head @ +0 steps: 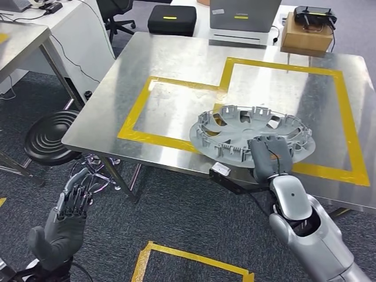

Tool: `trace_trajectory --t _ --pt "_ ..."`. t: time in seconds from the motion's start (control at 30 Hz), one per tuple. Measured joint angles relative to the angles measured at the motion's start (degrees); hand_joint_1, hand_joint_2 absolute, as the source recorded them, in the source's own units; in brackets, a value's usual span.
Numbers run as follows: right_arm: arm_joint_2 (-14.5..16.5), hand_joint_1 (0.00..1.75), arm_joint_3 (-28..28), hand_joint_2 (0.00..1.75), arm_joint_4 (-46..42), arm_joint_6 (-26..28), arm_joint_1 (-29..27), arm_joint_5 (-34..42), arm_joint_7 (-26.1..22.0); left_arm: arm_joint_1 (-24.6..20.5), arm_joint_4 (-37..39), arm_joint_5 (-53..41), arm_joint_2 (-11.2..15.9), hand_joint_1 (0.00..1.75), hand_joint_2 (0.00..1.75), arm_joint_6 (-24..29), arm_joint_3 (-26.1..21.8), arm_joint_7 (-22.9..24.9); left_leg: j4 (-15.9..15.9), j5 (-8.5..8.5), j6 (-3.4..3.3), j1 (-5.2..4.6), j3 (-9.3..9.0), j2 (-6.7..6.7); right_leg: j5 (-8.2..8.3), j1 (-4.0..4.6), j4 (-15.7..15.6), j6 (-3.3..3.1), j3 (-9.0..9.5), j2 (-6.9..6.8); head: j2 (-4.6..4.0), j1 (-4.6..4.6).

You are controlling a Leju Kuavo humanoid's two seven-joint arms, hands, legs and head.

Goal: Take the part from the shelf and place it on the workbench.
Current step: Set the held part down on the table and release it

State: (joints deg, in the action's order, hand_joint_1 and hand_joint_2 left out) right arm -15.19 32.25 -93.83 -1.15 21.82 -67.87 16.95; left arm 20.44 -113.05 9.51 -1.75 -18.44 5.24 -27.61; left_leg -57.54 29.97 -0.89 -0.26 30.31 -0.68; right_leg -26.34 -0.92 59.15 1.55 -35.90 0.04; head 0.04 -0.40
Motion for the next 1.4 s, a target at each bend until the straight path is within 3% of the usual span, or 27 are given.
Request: trace_trajectory --t 0.63,1.1,1.23,1.4 --pt "7.0 1.75 1.2 1.75 31.2 -3.1 13.8 3.4 6.7 -2.5 0.2 2.4 0.9 0.0 0.0 0.0 2.6 3.3 0.0 -0.07 0.08 0.0 -0.04 0.0 0.09 0.01 0.0 -0.01 0.03 -0.02 0.0 -0.01" --pt "7.0 1.75 -0.5 1.75 36.8 -1.5 15.6 5.0 7.9 -1.5 -0.9 2.4 -1.2 0.0 0.0 -0.2 2.5 4.7 0.0 -0.07 0.08 -0.02 -0.04 0.0 0.09 0.0 0.0 -0.01 0.04 -0.02 0.0 -0.01" --pt "6.9 0.0 -2.3 0.0 36.8 -0.5 15.5 5.9 7.9 -1.4 -0.9 2.4 -1.5 0.0 0.0 -0.5 2.3 4.7 0.0 -0.07 0.08 -0.01 -0.05 0.0 0.09 0.01 0.0 -0.01 0.05 -0.02 0.0 -0.01" --pt "6.0 0.0 -3.2 0.0 36.0 0.3 14.9 3.4 8.1 -1.2 -0.9 2.3 -1.7 0.0 0.0 -0.7 2.2 4.7 0.0 -0.07 0.08 -0.02 -0.05 0.0 0.09 0.01 0.0 -0.01 0.04 -0.01 0.0 0.0"
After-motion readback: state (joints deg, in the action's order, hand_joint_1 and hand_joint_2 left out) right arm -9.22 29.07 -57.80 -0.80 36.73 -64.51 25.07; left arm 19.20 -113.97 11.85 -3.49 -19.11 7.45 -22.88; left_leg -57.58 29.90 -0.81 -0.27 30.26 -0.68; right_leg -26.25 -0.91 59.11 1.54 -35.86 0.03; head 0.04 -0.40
